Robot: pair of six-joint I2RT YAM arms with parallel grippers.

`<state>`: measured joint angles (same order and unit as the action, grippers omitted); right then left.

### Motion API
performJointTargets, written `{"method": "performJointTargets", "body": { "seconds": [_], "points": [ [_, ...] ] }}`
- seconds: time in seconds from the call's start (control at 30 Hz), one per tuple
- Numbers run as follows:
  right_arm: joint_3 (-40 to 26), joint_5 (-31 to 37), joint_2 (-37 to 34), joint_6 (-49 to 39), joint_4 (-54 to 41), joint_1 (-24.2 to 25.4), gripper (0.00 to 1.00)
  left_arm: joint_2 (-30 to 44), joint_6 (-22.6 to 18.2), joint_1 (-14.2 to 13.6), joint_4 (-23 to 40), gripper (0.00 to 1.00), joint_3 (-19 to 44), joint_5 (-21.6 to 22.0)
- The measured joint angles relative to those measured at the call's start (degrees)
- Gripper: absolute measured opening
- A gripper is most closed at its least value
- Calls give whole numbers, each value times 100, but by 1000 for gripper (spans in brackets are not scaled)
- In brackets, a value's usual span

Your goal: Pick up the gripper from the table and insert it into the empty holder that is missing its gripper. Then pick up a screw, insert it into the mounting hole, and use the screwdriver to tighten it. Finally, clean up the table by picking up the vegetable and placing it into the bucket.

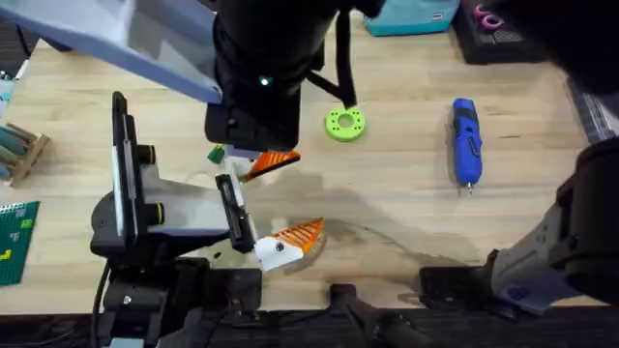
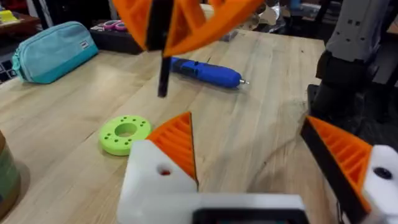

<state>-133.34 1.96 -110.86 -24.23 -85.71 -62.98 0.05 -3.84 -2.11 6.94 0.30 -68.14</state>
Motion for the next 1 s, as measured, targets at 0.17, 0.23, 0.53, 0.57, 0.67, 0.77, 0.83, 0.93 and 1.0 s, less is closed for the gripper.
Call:
{"method": "performJointTargets", "body": {
  "seconds": [0.17,0.23,0.53,0.57,0.67,0.77,0.83,0.93,1.0],
  "points": [
    [0,-1,-26,-9,-3,0,5,-1,1,0,0,982,0,1],
    [0,-1,-78,-9,-4,0,5,-1,0,0,0,982,0,1],
    [75,-1,-261,-9,-5,0,5,-1,0,0,0,982,0,2],
    [96,-2,-261,-9,-7,0,5,-1,0,0,0,982,0,1],
    [149,-3,-261,-6,-2,0,5,-1,2,0,0,982,0,0],
    [268,-4,-261,-2,30,0,5,0,0,0,0,982,0,0],
    [321,-4,-261,0,57,0,5,-1,0,0,0,982,0,0],
    [341,-4,-261,2,92,0,5,-1,0,0,0,982,0,0],
    [343,-4,-261,6,92,0,5,-1,0,0,0,982,0,0]
  ]
}}
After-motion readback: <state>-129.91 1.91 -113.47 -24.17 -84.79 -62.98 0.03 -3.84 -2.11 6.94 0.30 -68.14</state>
